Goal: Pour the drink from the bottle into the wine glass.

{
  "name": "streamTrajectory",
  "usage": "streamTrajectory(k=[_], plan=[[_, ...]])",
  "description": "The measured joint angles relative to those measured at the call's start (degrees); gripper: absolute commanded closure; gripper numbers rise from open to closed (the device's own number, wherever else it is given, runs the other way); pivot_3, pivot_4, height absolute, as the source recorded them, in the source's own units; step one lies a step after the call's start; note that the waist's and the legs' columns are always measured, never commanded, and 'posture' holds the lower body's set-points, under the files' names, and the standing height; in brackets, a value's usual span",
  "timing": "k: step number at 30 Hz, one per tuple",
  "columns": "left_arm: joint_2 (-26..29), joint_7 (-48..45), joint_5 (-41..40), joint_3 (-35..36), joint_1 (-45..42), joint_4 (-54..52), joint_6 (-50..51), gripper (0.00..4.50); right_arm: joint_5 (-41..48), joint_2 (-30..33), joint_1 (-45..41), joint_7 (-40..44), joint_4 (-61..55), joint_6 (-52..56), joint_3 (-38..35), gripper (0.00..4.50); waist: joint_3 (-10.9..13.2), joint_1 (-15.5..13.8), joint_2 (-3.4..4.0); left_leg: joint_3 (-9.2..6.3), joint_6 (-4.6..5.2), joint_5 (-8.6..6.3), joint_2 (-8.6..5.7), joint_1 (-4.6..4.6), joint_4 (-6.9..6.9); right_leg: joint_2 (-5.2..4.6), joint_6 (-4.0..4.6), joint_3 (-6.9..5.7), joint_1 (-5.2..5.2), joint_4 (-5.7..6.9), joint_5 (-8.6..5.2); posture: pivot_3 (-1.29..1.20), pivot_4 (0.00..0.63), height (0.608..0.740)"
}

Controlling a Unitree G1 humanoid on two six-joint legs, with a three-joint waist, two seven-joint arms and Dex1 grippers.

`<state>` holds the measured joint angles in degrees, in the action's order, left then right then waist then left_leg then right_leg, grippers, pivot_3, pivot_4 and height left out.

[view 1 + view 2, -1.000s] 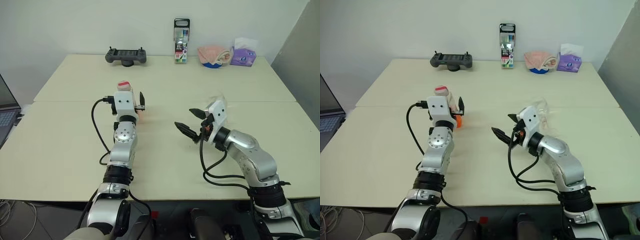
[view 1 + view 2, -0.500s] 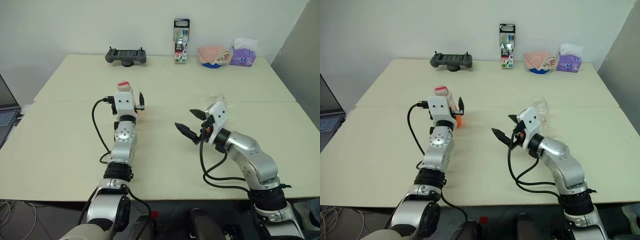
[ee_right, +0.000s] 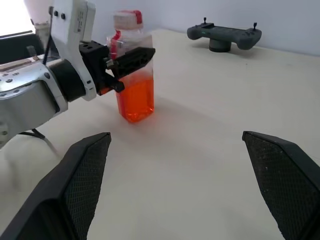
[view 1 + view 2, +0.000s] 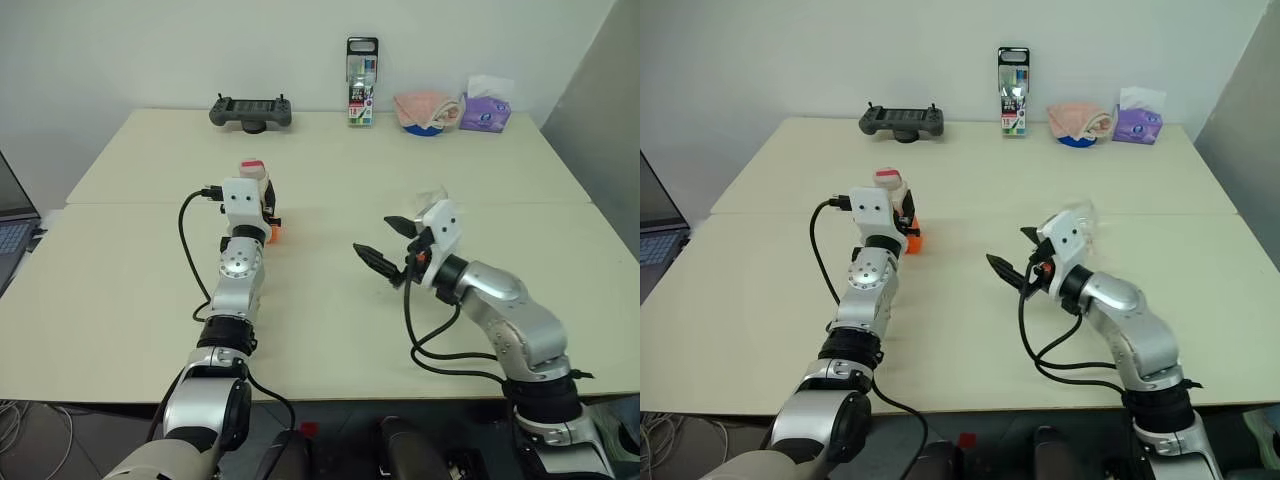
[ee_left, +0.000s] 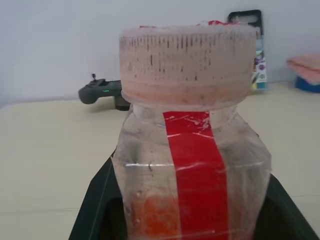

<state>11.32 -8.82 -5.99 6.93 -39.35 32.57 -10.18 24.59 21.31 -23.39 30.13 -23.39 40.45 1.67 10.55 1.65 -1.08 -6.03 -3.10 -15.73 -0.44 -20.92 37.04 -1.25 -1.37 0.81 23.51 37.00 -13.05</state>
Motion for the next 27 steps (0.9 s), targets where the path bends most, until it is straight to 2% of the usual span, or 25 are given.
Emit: streamTrajectory(k=[4, 6, 9, 15, 24, 27], plan=[[2.9, -16.9, -8.8, -2.9, 6.0, -12.6, 5.8, 2.78, 9.9, 2.7, -1.6, 0.4, -5.4, 8.4, -5.7, 0.00, 0.0, 0.1, 0.02, 0.02, 0.00, -0.01, 0.01, -0.02, -0.06, -0.02, 0.01, 0.03, 0.06, -0.01, 0.00, 0.00, 0.150, 0.740], [6.2, -26.9, -13.5, -7.0, 11.1, -23.1, 11.3, 2.78, 16.6, 5.4, -4.0, 0.8, -9.4, 13.5, -8.8, 0.00, 0.0, 0.2, 0.03, 0.01, 0.02, -0.02, 0.02, 0.00, -0.08, -0.02, 0.02, 0.03, 0.06, 0.03, 0.00, 0.00, 0.150, 0.740], [8.0, -33.9, -16.5, -11.2, 15.7, -32.4, 16.1, 2.79, 22.2, 5.3, -6.5, -1.6, -12.3, 17.8, -9.8, 0.00, 0.0, 0.2, 0.03, -0.01, 0.04, -0.02, 0.06, 0.05, -0.06, 0.05, -0.07, 0.02, 0.03, 0.07, -0.06, 0.00, 0.150, 0.740], [8.1, -39.5, -18.8, -15.8, 18.8, -41.9, 20.2, 2.79, 32.4, 3.7, -7.3, -8.2, -16.0, 23.2, -9.0, 0.00, 0.0, 0.1, 0.04, 0.03, 0.07, 0.00, 0.04, 0.07, 0.08, 0.08, -0.19, 0.07, -0.05, 0.09, -0.13, 0.00, 0.150, 0.740], [6.4, -40.8, -19.0, -17.0, 19.1, -44.2, 21.0, 2.79, 32.6, 3.6, -6.0, -16.0, -17.7, 23.8, -5.7, 0.00, 0.0, 0.1, 0.04, 0.04, 0.08, 0.00, 0.07, 0.07, 0.00, 0.11, -0.19, 0.07, -0.02, 0.04, -0.13, 0.00, 0.150, 0.740], [6.4, -40.8, -18.7, -17.0, 19.1, -43.8, 21.0, 2.79, 32.1, 2.9, -6.0, -18.1, -17.6, 22.9, -5.3, 0.61, 0.0, 0.1, 0.04, 0.04, 0.08, 0.00, 0.06, 0.06, 0.02, 0.11, -0.19, 0.07, -0.02, 0.04, -0.13, 0.00, 0.150, 0.740]])
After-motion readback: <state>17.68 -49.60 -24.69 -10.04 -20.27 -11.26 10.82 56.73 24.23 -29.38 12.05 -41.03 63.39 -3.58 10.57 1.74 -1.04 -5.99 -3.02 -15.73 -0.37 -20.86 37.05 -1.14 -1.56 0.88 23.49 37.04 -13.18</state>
